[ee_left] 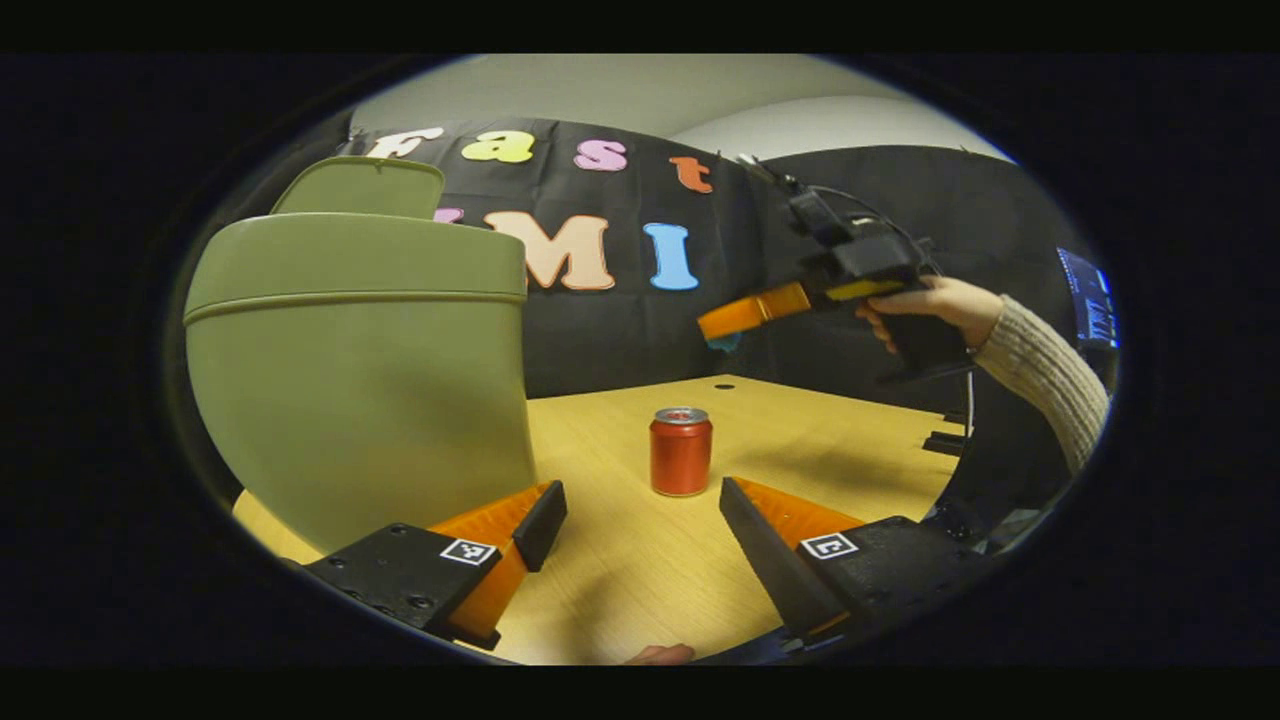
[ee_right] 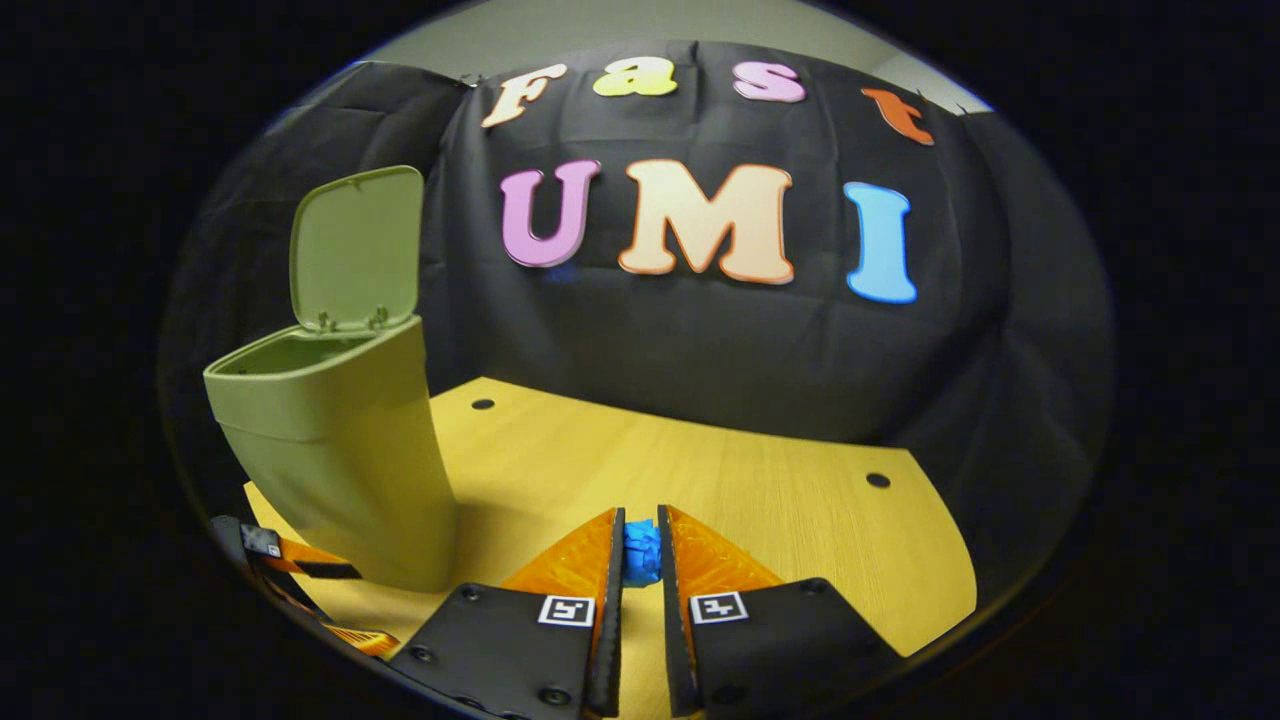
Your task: Press the lid of the desktop garbage bin to open it, pick up the crumpled paper on the desktop and throw it into the bin, then pick up the pop can on the desktop and drop it into the bin, and finally close the garbage bin lid.
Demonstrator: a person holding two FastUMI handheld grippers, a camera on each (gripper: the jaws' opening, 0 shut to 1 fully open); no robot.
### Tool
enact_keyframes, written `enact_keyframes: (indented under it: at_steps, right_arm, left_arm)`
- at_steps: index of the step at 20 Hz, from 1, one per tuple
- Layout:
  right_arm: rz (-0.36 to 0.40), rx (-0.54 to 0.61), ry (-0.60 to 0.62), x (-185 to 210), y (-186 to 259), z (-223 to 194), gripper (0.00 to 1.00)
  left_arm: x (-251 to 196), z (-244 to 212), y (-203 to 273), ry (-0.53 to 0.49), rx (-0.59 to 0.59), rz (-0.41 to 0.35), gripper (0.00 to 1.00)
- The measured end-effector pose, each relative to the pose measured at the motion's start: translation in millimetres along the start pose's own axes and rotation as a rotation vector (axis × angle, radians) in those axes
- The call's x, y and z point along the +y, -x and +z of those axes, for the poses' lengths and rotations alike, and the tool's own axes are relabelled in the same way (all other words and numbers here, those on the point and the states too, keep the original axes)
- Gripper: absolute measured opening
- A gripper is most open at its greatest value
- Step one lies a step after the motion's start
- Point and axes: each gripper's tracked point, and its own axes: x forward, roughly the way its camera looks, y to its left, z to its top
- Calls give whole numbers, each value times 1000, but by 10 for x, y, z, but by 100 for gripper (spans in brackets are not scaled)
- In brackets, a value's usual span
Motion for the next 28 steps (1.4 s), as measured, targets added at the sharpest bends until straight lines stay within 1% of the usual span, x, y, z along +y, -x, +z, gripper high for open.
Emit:
enact_keyframes:
  at_steps: [2, 5, 7, 9, 11, 12, 14, 16, 19, 21, 23, 24, 25, 26, 27, 28]
  right_arm:
    - [41, -56, 27, 320, 19, 347, 21]
    - [136, -130, 88, 938, 50, 863, 20]
    - [196, -164, 141, 1325, 46, 1111, 20]
    - [274, -200, 167, 1730, 53, 1321, 20]
    - [347, -206, 191, 2063, 56, 1404, 20]
    - [369, -203, 211, 2189, 45, 1403, 20]
    - [388, -188, 243, 2352, 2, 1355, 20]
    - [411, -184, 243, 2469, -17, 1343, 22]
    - [467, -193, 227, 2589, 32, 1306, 54]
    - [439, -217, 228, 2513, -7, 1375, 76]
    - [410, -235, 223, 2348, 54, 1334, 98]
    - [406, -242, 212, 2285, 67, 1314, 98]
    - [404, -245, 199, 2217, 85, 1302, 100]
    - [401, -251, 181, 2138, 88, 1290, 98]
    - [396, -252, 162, 2048, 81, 1275, 100]
    - [392, -249, 144, 1966, 93, 1251, 98]
  left_arm:
    - [12, 0, 10, 3, 2, 9, 94]
    - [-2, 28, 44, -6, -2, 14, 94]
    - [25, 72, 62, -8, -11, 20, 94]
    - [36, 95, 65, -5, -15, 25, 94]
    - [38, 133, 87, -11, -21, 29, 94]
    - [32, 145, 95, -13, -27, 30, 94]
    - [34, 164, 94, -13, -39, 29, 94]
    - [40, 170, 91, -14, -49, 30, 94]
    - [17, 220, 122, -18, -57, 29, 94]
    - [6, 237, 123, -17, -62, 27, 94]
    - [0, 221, 114, -13, -57, 21, 94]
    - [-9, 208, 110, -8, -53, 18, 94]
    - [-16, 195, 107, -4, -49, 12, 94]
    - [-11, 179, 100, -3, -43, 8, 94]
    - [1, 165, 101, -4, -36, 8, 94]
    - [9, 154, 104, -7, -30, 13, 94]
